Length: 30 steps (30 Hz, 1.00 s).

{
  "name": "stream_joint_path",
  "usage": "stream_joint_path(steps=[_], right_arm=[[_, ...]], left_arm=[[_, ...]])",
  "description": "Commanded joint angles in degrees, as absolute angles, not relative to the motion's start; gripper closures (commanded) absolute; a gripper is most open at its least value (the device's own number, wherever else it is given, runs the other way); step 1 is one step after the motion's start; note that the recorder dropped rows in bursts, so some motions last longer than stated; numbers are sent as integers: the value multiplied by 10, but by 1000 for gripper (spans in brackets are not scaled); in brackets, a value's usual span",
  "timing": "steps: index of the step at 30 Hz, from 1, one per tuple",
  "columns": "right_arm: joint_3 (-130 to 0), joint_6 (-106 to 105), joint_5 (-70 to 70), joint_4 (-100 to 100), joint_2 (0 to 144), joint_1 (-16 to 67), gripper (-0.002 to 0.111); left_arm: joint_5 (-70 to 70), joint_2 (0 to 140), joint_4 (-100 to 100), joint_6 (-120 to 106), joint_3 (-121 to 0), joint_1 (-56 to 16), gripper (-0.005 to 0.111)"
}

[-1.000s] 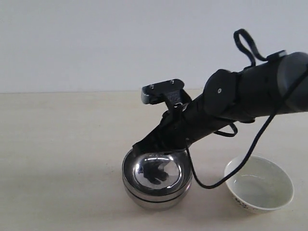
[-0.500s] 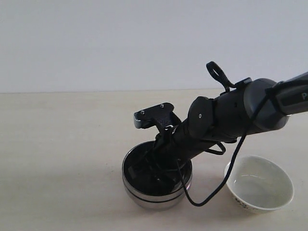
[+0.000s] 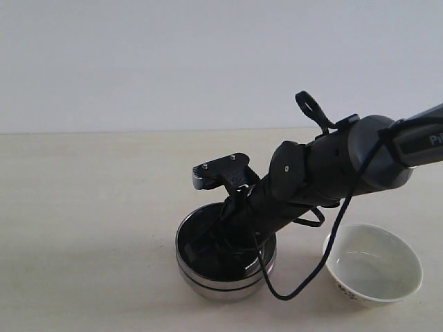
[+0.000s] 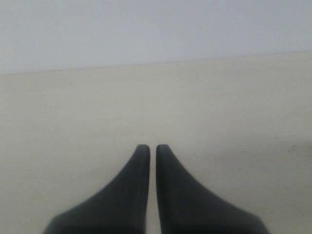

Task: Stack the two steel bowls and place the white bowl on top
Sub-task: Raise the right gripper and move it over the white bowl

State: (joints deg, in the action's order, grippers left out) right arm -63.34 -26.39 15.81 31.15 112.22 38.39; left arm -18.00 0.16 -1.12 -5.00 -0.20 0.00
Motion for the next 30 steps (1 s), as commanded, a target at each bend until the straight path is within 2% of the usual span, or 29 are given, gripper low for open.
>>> stream_joint_path(steps=[1, 15, 23, 30], right_arm=[[-635, -259, 161, 310, 1127, 386, 108], [-681, -262, 215, 310, 1106, 386, 108], [-685, -260, 272, 258, 1016, 384, 108], [-685, -194, 325, 208, 930, 350, 108]], left_arm=[[-181, 0, -10, -45, 0, 1, 103], [-181, 0, -10, -45, 0, 1, 103], [-181, 0, -10, -45, 0, 1, 103], [-181, 0, -10, -45, 0, 1, 103]])
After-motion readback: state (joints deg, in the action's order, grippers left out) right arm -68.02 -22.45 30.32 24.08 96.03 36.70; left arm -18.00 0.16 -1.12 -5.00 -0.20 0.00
